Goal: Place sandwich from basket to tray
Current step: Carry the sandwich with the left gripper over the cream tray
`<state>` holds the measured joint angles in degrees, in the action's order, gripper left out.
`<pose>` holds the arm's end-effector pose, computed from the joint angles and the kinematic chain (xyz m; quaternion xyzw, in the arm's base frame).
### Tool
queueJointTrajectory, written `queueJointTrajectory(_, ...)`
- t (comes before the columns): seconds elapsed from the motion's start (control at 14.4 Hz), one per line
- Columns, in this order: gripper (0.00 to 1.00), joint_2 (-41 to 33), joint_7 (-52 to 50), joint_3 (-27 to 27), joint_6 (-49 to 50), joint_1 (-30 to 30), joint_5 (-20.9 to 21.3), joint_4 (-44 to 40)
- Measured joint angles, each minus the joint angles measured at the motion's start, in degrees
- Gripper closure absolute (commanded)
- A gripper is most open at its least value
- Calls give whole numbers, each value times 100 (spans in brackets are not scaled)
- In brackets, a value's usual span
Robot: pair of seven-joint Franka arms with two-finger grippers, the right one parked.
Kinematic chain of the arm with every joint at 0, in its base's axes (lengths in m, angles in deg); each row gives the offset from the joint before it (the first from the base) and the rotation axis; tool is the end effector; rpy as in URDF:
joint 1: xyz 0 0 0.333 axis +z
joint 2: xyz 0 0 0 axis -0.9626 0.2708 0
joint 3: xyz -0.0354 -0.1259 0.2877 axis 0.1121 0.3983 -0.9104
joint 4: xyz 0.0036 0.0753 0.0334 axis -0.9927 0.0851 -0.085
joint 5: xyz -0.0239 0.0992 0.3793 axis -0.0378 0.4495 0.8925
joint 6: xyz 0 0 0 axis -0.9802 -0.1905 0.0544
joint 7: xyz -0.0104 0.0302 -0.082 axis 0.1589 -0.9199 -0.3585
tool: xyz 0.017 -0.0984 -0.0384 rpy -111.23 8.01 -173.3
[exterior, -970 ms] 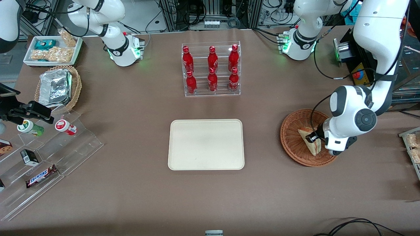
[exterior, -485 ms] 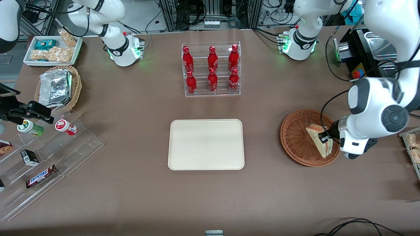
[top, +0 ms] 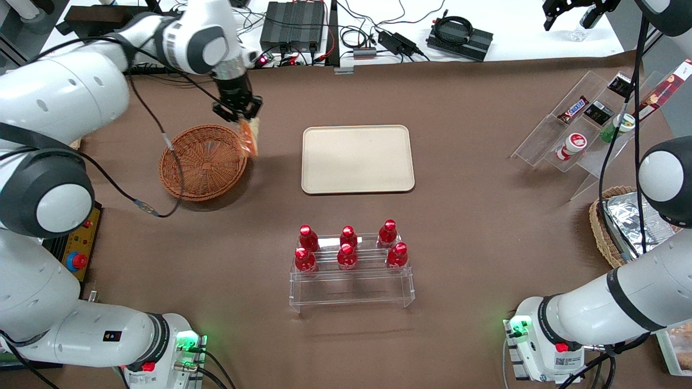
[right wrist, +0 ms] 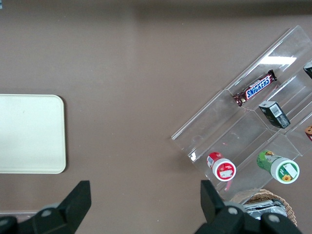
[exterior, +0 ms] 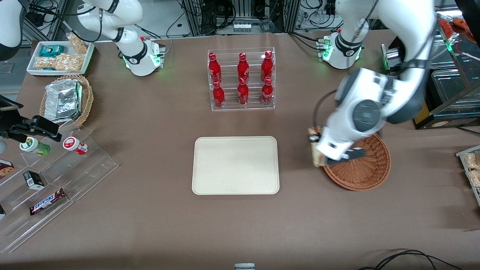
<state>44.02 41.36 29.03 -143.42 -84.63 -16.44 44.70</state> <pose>0.5643 -0.2726 0.4017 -0.9900 -0.0787 0.1142 0.0256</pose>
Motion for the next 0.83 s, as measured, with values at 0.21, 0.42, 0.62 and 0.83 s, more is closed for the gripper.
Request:
queueJointTrajectory(0.21,81,260,230,220,-16,-410,-1,-139)
queueJointTrajectory(0.42,82,743,367,279,-34,-775,-1,-476)
queueJointTrajectory(0.62,81,1270,189,281,-414,-1216,5,-823)
queueJointTrajectory(0.83,79,1806,-43,277,-754,-1607,141,-1287)
